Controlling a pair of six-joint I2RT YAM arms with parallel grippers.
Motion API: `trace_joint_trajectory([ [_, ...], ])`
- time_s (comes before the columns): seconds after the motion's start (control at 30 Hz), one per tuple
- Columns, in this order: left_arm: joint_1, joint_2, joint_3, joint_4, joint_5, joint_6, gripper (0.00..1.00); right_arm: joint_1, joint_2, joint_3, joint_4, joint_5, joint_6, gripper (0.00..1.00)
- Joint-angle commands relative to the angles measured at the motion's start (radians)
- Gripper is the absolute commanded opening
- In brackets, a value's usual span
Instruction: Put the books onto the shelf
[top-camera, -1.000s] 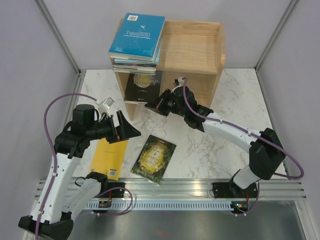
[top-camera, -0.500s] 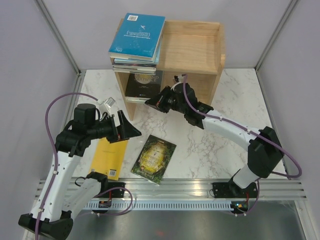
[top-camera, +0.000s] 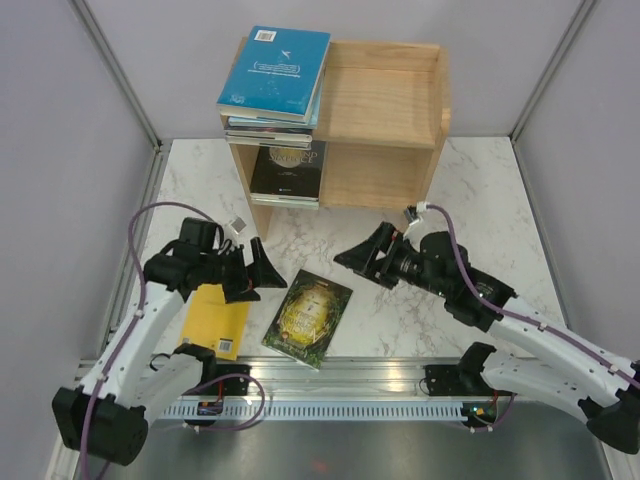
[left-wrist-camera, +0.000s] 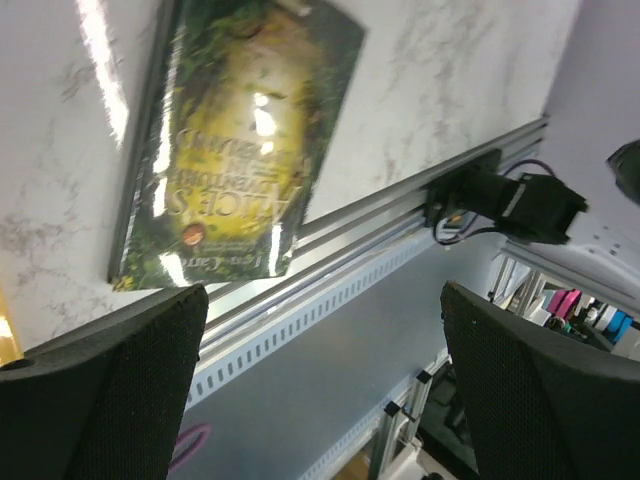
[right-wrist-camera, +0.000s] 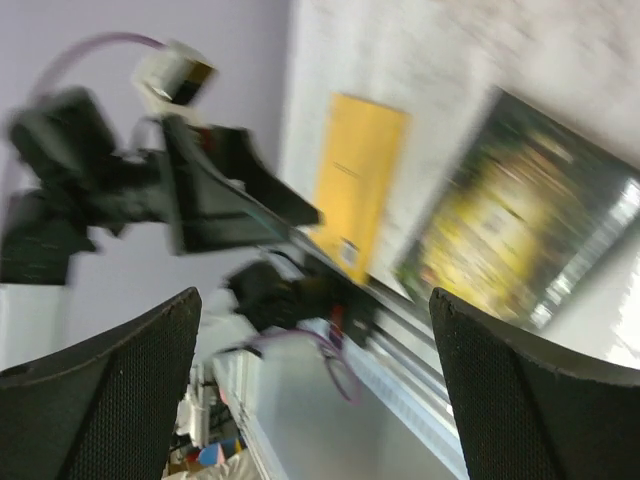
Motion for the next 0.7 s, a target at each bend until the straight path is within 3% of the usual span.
trace_joint_trajectory([
  [0.0, 0.0, 0.093, -0.088, 0.02, -0.069, 0.049, 1.0, 0.033, -0.041, -0.189, -0.227, 0.05, 0.078, 0.98],
  [0.3, 0.002, 0.284, -0.123, 0.091, -0.09, -0.006, 1.0, 0.046, -0.092, -0.471, -0.151, 0.022, 0.205, 0.98],
  [0.67, -0.015, 0.465, -0.167, 0.201, -0.205, -0.079, 1.0, 0.056, 0.112, -0.527, 0.138, -0.005, 0.234, 0.98],
])
